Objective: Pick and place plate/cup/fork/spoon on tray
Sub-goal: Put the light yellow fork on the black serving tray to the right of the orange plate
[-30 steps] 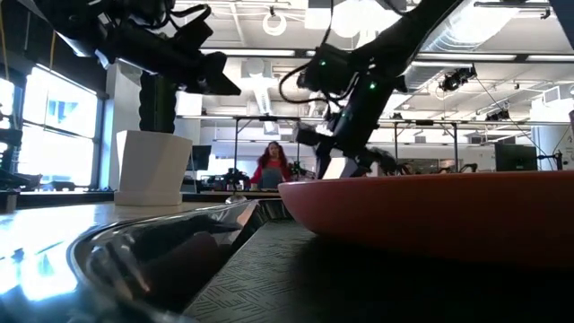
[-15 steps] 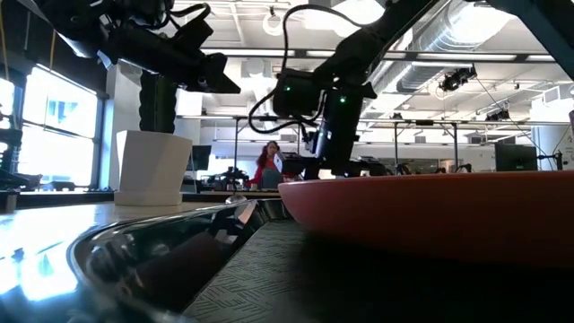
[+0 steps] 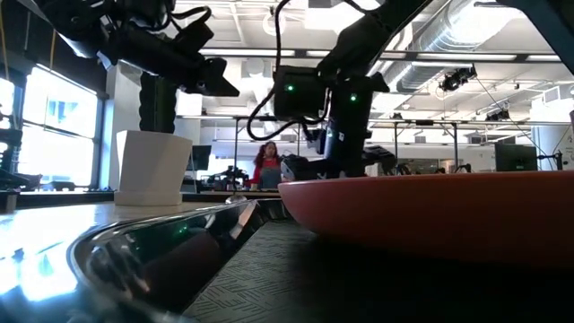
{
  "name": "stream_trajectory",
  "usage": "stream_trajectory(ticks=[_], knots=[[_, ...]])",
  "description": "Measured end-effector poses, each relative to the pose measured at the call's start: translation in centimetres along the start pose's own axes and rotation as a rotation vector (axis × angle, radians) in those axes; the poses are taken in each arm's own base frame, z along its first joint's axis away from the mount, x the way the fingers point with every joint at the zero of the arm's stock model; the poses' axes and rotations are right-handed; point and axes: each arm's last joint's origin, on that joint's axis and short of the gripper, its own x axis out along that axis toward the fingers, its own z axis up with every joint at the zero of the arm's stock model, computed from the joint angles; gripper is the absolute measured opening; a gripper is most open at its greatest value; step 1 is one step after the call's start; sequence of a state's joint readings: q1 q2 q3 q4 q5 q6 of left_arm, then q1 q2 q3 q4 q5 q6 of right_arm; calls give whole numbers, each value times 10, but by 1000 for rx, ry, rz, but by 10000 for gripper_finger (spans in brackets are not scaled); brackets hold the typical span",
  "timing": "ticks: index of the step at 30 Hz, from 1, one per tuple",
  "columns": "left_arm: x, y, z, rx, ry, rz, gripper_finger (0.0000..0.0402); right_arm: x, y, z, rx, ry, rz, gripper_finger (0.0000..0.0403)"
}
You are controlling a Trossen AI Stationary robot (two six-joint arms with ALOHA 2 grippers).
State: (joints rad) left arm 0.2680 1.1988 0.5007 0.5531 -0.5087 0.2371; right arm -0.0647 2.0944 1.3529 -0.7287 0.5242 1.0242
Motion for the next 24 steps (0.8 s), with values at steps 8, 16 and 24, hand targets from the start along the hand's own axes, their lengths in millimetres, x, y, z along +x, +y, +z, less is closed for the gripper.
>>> stream_trajectory(ticks=[8,16,24], knots=[[0,-1,-3,19,33,-3,126,-57,-5,-35,-23,-100,-76,44],[0,-1,-4,4,36,0,126,-88,5,-69,-38,-215,-18,34],[0,-1,-4,12,34,-8,126,-137,-4,-104,-66,-189,87,35]])
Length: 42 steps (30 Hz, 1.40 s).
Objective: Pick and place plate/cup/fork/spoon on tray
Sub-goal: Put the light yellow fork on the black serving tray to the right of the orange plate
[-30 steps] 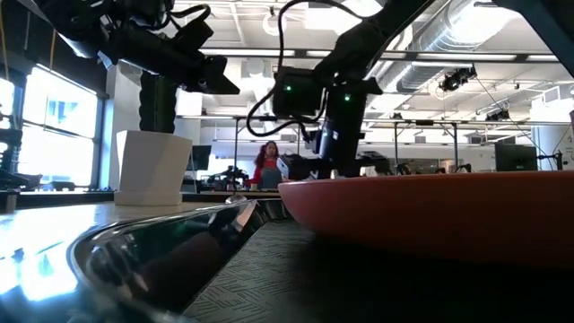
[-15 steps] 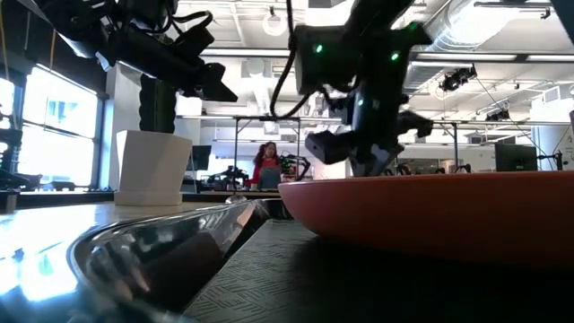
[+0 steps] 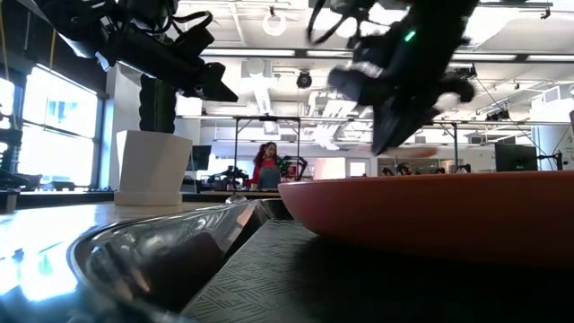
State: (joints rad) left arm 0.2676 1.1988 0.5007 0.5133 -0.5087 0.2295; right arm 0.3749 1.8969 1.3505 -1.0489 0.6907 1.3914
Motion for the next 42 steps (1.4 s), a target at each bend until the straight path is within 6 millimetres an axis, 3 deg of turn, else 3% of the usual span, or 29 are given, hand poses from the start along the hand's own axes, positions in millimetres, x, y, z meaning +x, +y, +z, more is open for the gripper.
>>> stream_trajectory(ticks=[10,20,27,42], knots=[[0,0,0,-16,-1,-1,126,-34,-9,-21,74,12,33,36],[0,0,1,-21,-7,1,126,-73,-18,-46,123,173,131,37],[0,0,1,-23,-7,-3,126,-98,-25,-78,188,396,118,37],[0,0,0,-18,-1,-4,126,-149,-54,-149,292,477,143,37]])
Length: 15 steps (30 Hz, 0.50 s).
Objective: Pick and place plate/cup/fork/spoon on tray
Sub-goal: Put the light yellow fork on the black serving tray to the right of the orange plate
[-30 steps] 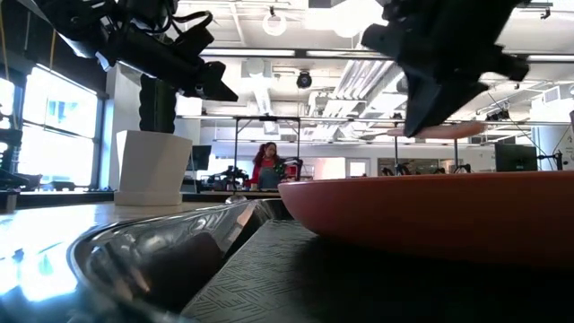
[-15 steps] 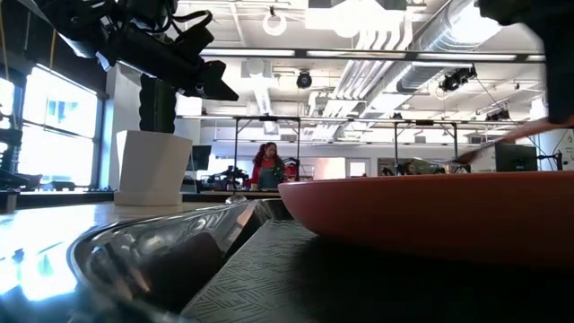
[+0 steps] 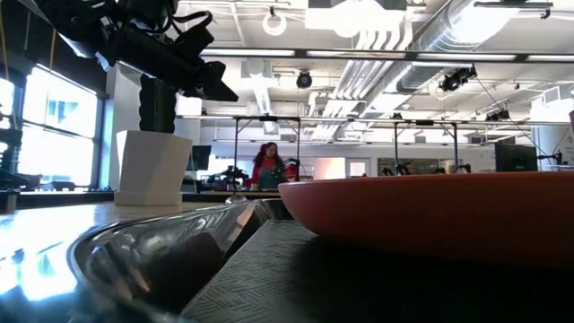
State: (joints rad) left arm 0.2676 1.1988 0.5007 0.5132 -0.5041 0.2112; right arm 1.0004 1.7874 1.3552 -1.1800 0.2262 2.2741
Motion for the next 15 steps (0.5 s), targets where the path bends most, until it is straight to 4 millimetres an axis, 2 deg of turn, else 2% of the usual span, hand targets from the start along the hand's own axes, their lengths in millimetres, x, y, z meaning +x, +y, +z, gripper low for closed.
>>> stream_trajectory(ticks=[7,15], knots=[[0,0,0,2,3,-1,126,0,-10,0,-40,-63,-61,37],[0,0,-1,8,13,-2,126,21,-5,-7,-43,-79,-128,37]])
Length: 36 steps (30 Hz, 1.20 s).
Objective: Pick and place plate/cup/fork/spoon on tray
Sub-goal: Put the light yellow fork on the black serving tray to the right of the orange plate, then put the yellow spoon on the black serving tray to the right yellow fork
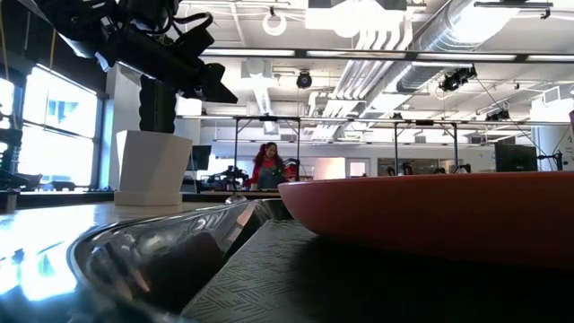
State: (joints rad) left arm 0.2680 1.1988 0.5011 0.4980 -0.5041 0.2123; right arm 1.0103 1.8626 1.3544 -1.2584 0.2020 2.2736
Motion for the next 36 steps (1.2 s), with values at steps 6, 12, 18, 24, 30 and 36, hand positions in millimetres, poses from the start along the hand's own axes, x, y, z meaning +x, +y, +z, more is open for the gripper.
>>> stream_trajectory(ticks=[6,12,18,24,30,36], knots=[[0,0,-1,7,11,-2,126,20,11,-5,27,52,-102,37],[0,0,-1,8,14,4,126,28,20,-5,61,74,-93,37],[0,0,-1,7,16,14,126,34,30,-3,126,137,-95,66],[-7,7,7,-18,-10,105,127,35,36,1,147,161,-72,141],[-22,13,19,-76,-78,56,127,14,44,5,128,95,11,186],[-34,16,29,-91,-190,-111,127,-18,59,14,-56,-92,201,181]])
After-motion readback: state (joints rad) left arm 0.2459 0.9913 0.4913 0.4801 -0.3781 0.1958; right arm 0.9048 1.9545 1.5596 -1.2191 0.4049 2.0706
